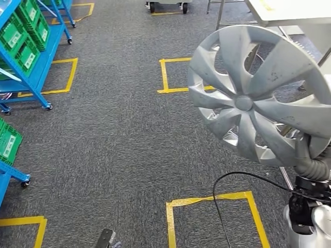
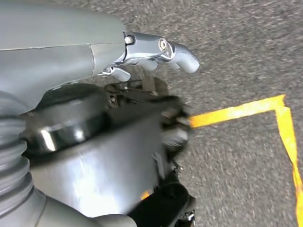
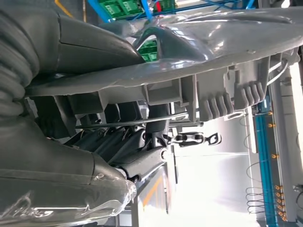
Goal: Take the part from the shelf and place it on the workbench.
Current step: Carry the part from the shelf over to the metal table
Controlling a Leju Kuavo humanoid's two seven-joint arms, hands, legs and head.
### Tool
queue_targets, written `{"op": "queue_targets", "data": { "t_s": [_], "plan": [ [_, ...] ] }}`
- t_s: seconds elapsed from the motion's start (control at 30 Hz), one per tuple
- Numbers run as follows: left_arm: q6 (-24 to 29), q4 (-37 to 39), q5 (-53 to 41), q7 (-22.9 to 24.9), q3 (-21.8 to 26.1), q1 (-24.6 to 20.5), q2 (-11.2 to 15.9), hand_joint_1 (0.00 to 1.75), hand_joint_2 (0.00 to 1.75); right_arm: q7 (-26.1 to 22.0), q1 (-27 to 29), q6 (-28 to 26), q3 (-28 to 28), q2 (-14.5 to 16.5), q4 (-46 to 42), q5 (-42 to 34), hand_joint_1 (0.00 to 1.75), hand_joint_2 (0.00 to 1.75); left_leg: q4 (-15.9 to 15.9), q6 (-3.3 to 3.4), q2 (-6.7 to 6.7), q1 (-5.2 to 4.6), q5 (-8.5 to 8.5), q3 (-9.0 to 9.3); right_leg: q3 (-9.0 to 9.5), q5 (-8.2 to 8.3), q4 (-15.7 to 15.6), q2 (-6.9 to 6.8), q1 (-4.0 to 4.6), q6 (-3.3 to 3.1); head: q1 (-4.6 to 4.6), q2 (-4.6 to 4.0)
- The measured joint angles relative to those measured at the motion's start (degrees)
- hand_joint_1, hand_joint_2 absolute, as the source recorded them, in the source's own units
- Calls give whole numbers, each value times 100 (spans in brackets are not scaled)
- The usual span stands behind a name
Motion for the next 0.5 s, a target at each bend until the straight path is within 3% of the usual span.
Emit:
{"op": "queue_targets", "data": {
  "t_s": [0.03,0.07,0.1,0.17,0.23,0.3,0.37,0.43,0.5],
  "plan": [
    [7,0,0,5,16,8,2,0,175,-8,-5,-13,61,-1,29,-14,175,175,62,3,-11,1,72,-70,1,0,2,81,-2,1,0,0],
    [10,0,0,7,30,9,3,0,175,-13,-9,-26,106,-4,53,-25,175,175,-85,7,-24,6,244,-36,1,2,5,161,-8,7,0,0],
    [10,0,0,6,41,5,3,0,175,-17,-18,-38,141,-8,73,-34,175,175,-395,7,-75,18,474,84,2,2,11,241,-19,20,-1,0],
    [7,0,0,0,54,0,0,0,175,-29,-59,-62,196,-20,92,-40,175,175,-1083,-4,-340,71,800,372,-30,-2,54,390,-22,72,0,0],
    [-1,0,-1,-15,57,-4,-3,0,175,-41,-100,-95,242,-38,97,-21,175,175,-1387,9,-497,91,856,499,-88,17,69,524,-34,142,-1,0],
    [-9,0,-1,-38,62,-11,-3,0,175,-46,-107,-141,278,-63,103,8,175,175,-1410,80,-376,75,861,510,-133,54,36,595,-66,211,-5,0],
    [-10,0,-1,-49,67,-16,-4,0,175,-48,-117,-182,311,-85,110,36,175,175,-1429,165,-237,68,876,522,-249,-50,228,331,-49,261,35,0],
    [-9,0,1,-38,75,-8,-5,0,175,-57,-136,-207,345,-97,115,50,175,175,-1435,219,-95,45,867,533,-547,-358,865,-33,-25,287,75,0],
    [-7,0,2,-20,88,10,1,0,175,-67,-128,-226,371,-109,131,48,175,175,-1435,240,55,22,852,542,-864,-598,1531,-140,-28,298,75,0]
  ]
}}
